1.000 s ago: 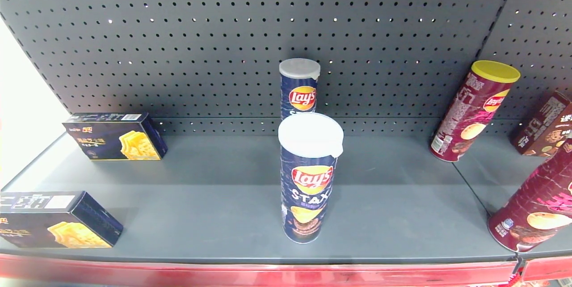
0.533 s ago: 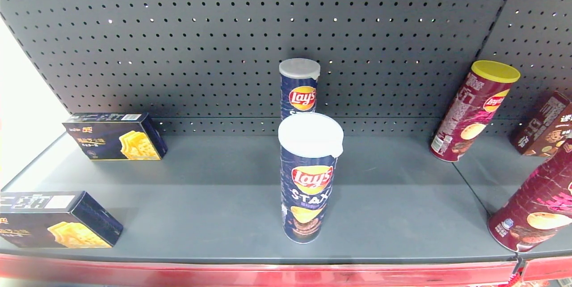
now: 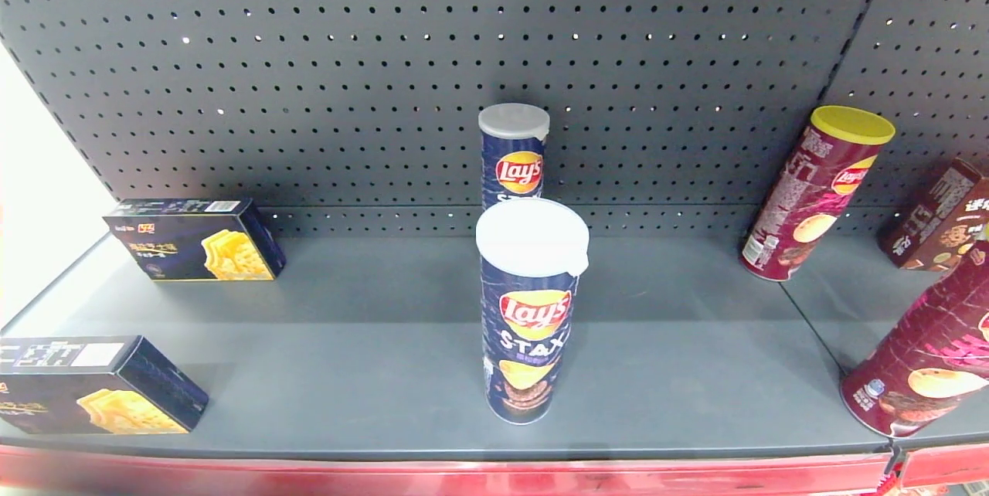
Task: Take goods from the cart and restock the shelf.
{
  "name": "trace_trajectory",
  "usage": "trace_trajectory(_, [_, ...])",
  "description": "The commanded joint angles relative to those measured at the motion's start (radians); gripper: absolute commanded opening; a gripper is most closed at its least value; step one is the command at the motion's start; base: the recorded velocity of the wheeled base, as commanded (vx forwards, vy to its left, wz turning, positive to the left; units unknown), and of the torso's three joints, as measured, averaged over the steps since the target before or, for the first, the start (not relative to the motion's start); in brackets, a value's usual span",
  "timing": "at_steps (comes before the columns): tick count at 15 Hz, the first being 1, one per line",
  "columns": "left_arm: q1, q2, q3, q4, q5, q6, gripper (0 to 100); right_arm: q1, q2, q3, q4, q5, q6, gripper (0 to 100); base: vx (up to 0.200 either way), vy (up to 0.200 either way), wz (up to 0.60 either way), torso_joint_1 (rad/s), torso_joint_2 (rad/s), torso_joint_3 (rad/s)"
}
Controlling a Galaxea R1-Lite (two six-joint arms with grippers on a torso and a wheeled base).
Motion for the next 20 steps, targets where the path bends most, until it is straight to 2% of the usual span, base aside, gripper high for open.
trace_trajectory(1, [0.001, 0.001, 0.000, 0.000, 0.000, 0.000, 100, 0.001, 0.002, 0.000, 0.001, 0.001, 0.000, 100, 0.000, 0.000, 0.00, 0.000, 0.00, 0.000])
trace_trajectory(20, [0.001, 0.001, 0.000, 0.000, 0.000, 0.000, 100, 0.001, 0.002, 0.000, 0.001, 0.001, 0.000, 100, 0.000, 0.000, 0.00, 0.000, 0.00, 0.000])
